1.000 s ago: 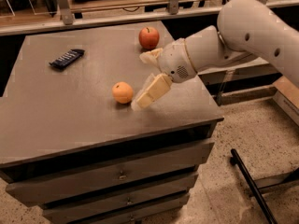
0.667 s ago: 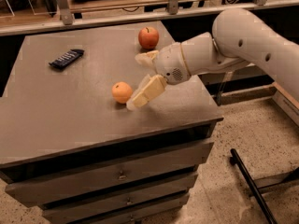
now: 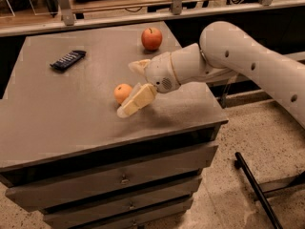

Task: Move orange near apple

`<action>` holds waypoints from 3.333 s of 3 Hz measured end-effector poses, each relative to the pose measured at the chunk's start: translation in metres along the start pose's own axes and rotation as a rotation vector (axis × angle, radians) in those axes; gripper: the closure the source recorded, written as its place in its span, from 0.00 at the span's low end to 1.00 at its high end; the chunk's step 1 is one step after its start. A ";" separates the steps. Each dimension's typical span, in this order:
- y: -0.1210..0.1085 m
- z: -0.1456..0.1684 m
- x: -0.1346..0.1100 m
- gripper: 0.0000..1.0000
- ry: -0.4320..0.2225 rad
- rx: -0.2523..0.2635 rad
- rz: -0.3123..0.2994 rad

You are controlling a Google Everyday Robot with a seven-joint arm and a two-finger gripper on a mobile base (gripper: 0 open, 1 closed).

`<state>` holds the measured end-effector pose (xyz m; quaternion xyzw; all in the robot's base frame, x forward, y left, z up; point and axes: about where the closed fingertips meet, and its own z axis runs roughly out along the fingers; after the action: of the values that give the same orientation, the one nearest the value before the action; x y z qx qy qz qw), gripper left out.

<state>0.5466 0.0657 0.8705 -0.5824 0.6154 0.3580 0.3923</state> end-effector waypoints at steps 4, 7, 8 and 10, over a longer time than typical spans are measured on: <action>-0.001 0.028 0.018 0.43 -0.023 0.027 0.035; -0.009 0.007 -0.009 1.00 -0.088 0.027 0.057; -0.017 -0.033 -0.041 1.00 -0.143 0.106 0.005; -0.018 -0.038 -0.044 1.00 -0.141 0.126 0.003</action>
Offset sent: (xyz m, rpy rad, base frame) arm 0.0079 0.0080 -0.0417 0.0509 0.0325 -0.0886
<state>0.5629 0.0498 0.9270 -0.5290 0.6085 0.3590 0.4701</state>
